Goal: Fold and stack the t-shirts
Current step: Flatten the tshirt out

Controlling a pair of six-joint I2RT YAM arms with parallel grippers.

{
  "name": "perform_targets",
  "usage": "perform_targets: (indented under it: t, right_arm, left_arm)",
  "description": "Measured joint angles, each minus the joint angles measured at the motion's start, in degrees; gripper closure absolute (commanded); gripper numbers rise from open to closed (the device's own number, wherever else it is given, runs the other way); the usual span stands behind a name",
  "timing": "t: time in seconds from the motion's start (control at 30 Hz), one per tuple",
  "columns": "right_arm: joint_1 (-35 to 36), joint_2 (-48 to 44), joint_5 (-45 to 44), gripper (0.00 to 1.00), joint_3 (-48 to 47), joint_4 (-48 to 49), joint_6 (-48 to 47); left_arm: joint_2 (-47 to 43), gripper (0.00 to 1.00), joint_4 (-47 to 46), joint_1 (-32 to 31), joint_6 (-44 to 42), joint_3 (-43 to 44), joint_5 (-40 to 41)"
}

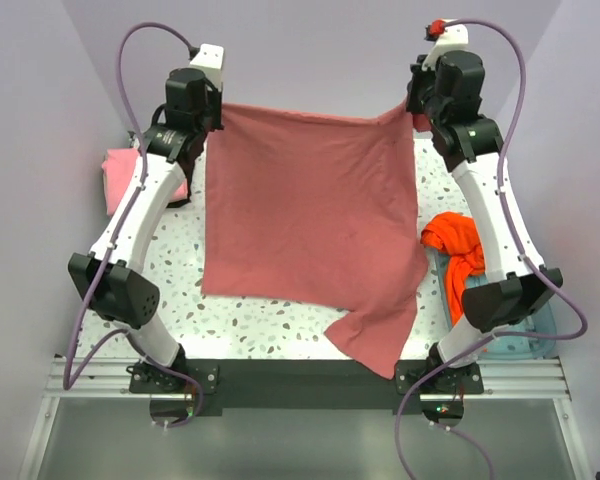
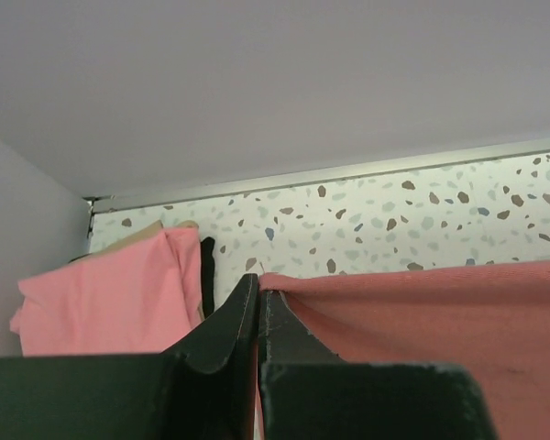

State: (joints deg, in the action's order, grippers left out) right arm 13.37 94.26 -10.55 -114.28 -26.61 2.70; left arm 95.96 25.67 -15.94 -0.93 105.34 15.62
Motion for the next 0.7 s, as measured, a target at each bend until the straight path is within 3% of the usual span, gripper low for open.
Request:
perform_targets:
  t: [0.23, 0.7]
  right_arm:
    - [0.02, -0.42, 0.2, 1.0, -6.56, -1.77, 0.31]
    - [0.13, -21.59, 4.15, 1.0, -11.76, 0.55, 0.07]
  left_arm:
    - [-2.21, 1.0, 0.42, 0.44, -3.26, 5.33, 0.0]
    - [-23.3, 1.0, 0.02, 0.42, -4.04, 6.99, -5.81]
